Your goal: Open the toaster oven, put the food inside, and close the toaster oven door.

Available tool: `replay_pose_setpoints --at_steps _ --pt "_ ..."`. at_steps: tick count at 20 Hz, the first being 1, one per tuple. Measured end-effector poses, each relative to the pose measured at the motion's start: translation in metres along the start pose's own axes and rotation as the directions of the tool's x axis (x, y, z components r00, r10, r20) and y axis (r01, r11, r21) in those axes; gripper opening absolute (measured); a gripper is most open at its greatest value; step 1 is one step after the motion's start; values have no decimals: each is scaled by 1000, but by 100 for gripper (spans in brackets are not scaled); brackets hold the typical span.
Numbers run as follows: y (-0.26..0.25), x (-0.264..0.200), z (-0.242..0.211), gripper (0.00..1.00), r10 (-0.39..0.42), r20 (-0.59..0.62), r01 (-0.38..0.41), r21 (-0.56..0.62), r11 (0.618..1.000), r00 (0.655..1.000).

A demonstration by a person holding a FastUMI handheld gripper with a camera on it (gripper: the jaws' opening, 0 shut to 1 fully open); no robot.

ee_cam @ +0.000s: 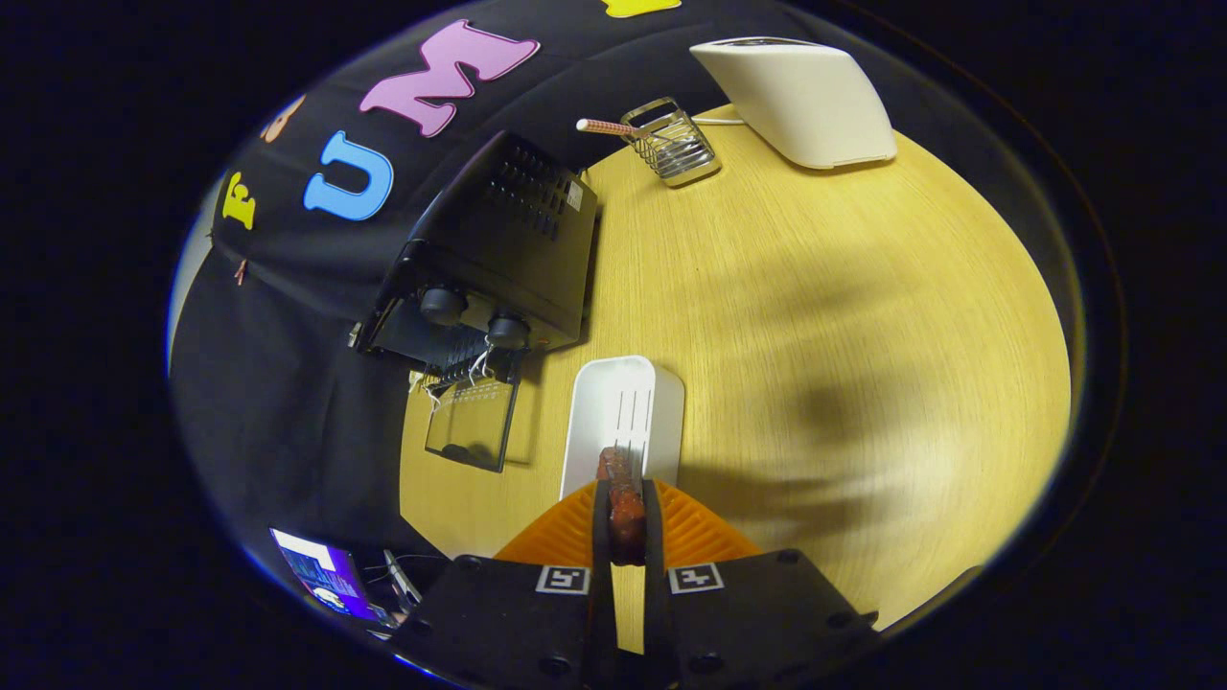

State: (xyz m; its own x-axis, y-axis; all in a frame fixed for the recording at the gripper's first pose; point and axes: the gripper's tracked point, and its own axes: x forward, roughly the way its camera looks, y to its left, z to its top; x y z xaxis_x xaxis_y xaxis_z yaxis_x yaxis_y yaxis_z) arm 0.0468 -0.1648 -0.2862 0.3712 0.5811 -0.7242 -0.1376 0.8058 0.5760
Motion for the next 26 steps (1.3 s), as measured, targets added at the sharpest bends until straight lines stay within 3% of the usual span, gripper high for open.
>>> replay_pose_setpoints --at_steps 11,26 --pt "48 -56 22 15 -7 136 -1 54 999 991" --pt "183 -16 -41 15 -14 295 -53 215 975 955"
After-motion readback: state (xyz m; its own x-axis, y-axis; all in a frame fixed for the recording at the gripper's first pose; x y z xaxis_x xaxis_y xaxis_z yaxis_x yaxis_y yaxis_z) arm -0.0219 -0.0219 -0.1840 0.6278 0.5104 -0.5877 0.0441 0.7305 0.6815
